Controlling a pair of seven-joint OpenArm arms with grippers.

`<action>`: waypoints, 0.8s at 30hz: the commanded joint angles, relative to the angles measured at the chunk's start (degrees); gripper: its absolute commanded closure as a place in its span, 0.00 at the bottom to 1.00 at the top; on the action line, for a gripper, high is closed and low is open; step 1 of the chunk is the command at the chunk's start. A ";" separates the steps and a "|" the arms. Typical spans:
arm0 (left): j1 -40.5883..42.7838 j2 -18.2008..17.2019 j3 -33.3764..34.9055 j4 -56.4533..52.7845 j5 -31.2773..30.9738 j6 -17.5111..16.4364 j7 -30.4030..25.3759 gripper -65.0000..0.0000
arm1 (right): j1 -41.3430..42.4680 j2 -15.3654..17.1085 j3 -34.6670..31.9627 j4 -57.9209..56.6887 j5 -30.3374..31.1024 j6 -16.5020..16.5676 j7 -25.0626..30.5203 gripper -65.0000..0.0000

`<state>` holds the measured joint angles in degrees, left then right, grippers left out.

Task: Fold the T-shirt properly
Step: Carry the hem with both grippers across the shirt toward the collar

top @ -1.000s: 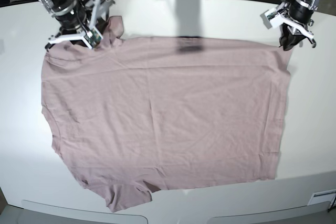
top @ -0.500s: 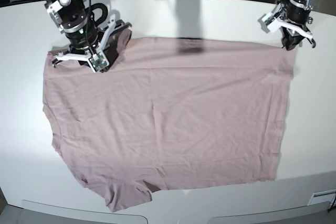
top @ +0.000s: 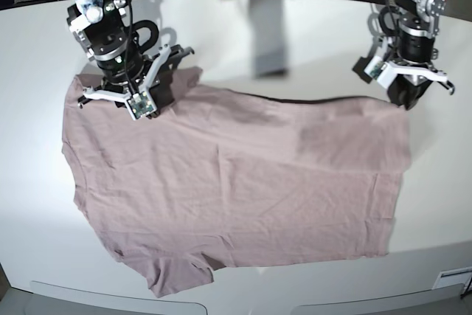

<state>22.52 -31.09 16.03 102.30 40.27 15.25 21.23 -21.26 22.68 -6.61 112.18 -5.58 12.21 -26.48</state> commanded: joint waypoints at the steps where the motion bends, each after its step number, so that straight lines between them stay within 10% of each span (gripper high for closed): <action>1: -0.92 -1.16 -0.90 1.20 1.22 2.14 0.04 1.00 | 0.26 0.63 0.33 1.05 0.07 -0.61 0.87 1.00; 11: -0.76 -1.18 -0.90 1.20 -0.17 1.75 4.52 1.00 | 0.26 0.61 0.33 1.07 1.25 -0.66 0.28 1.00; 15: -0.79 -1.31 -0.90 1.20 -6.62 -4.96 6.19 1.00 | 0.28 -0.17 0.57 1.07 4.59 -0.66 0.09 1.00; 24: -4.76 -1.31 -1.01 2.23 -15.10 -8.61 6.82 1.00 | 0.31 -3.48 5.70 1.07 9.79 -0.68 0.09 1.00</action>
<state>18.13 -31.57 15.42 103.28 24.27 5.63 28.75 -21.26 18.70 -1.30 112.18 3.95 12.08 -27.64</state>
